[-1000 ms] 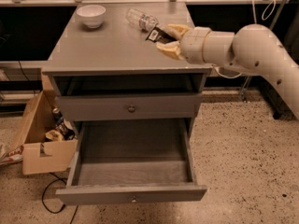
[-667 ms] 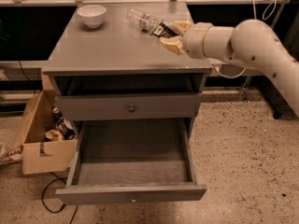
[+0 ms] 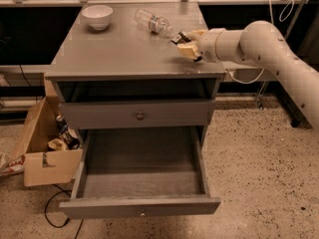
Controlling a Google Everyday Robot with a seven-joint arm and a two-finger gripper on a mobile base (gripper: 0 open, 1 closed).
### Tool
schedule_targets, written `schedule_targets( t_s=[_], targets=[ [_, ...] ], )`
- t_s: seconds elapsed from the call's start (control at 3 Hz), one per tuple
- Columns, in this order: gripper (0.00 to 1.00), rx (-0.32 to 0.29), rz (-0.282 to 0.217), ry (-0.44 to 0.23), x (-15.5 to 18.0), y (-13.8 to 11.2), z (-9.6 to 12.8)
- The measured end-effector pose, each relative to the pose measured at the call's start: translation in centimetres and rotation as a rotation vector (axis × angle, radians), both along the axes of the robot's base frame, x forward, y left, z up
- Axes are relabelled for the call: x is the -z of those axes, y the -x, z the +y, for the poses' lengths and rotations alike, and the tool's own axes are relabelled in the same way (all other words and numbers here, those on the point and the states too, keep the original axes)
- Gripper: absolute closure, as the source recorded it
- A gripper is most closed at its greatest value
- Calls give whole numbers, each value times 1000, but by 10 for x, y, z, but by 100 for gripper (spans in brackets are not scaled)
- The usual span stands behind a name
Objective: Pick rxbar chocolate from middle drawer and place on counter
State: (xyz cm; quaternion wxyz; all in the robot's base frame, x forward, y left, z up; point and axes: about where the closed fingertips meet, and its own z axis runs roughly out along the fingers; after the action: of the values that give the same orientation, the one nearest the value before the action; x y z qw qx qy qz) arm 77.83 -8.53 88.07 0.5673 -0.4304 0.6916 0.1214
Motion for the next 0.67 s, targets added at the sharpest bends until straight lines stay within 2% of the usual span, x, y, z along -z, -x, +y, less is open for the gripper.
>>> schedule_targets(
  t_s=[0.33,0.67],
  targets=[
    [100,-4,53,9,15,-22,3],
    [100,-41,83,34,21,-35,17]
  ],
)
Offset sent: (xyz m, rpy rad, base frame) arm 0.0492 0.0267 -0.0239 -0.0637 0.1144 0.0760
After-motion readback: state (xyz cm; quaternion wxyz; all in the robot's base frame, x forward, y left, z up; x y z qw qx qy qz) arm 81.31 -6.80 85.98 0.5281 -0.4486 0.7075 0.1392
